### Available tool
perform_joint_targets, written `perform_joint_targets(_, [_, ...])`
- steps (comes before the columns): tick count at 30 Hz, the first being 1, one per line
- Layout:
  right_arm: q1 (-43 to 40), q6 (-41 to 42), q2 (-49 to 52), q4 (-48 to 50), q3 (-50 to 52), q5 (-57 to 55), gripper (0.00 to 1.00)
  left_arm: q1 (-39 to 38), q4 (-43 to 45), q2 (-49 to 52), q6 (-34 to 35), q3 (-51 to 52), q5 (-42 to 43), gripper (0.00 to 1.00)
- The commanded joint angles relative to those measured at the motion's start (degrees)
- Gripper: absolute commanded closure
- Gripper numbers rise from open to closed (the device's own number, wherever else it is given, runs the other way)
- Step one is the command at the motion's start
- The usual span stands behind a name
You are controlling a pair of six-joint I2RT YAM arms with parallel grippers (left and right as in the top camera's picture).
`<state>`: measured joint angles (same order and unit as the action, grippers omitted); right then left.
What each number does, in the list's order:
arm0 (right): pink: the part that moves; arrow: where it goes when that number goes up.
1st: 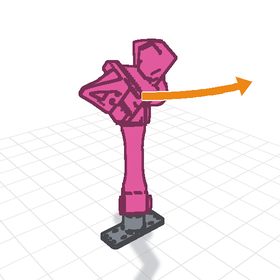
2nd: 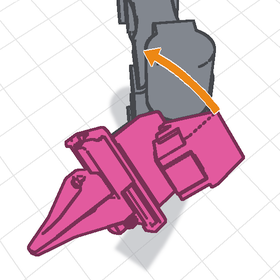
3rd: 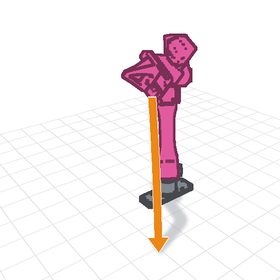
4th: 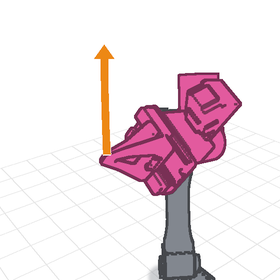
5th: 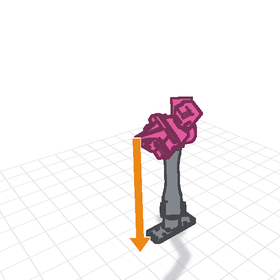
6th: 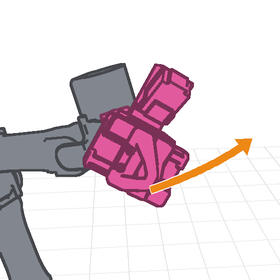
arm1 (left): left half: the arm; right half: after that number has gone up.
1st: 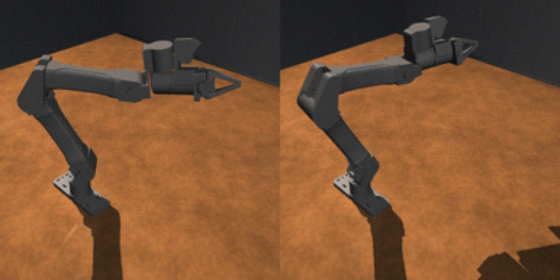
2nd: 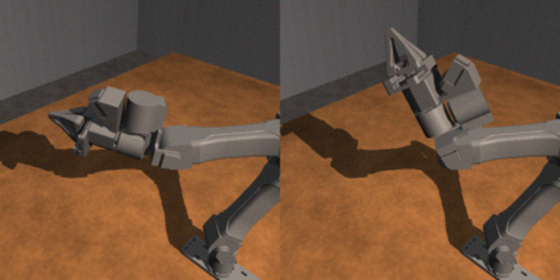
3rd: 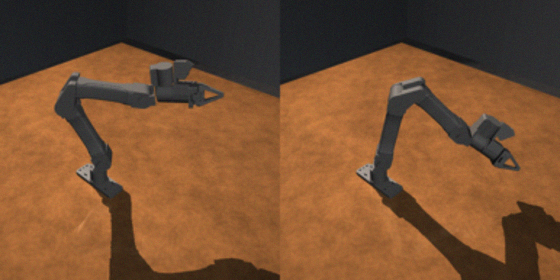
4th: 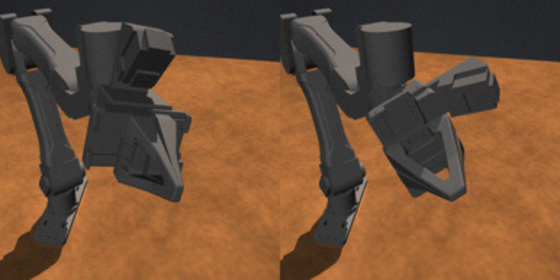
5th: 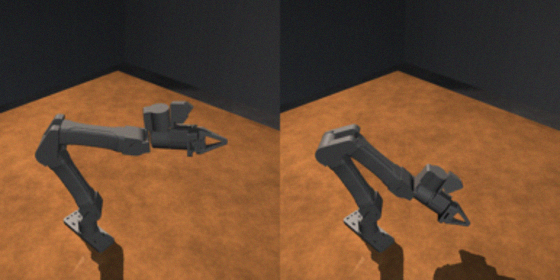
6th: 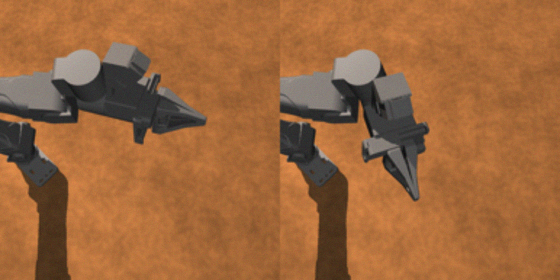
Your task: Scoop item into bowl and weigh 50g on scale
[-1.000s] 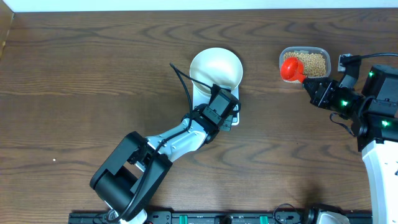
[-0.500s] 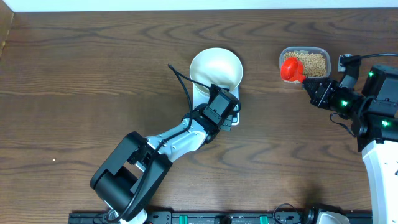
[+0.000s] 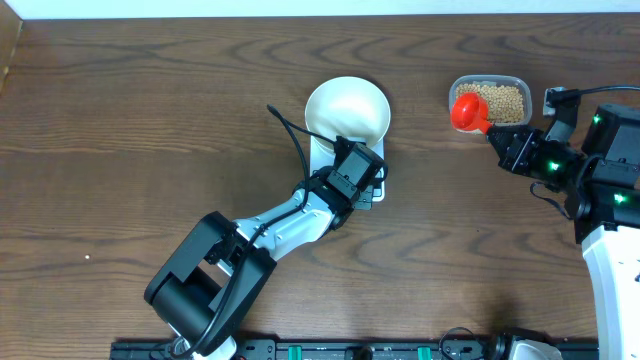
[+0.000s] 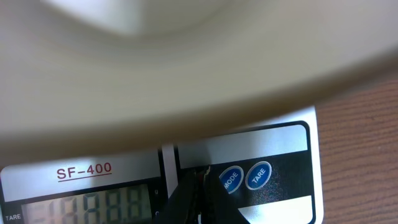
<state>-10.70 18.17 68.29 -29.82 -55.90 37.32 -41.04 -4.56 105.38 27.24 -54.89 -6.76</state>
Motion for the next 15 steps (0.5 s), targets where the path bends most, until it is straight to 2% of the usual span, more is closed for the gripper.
perform_joint_targets(1, [-0.2, -1.1, -0.7, -0.3, -1.0, 0.4, 0.99, 1.4, -4.9, 6.8, 1.2, 5.5, -3.8, 0.93])
perform_joint_targets(15, [-0.2, -1.1, -0.7, -1.2, -1.0, 0.4, 0.99, 1.4, -3.5, 7.8, 1.2, 5.5, -6.2, 0.93])
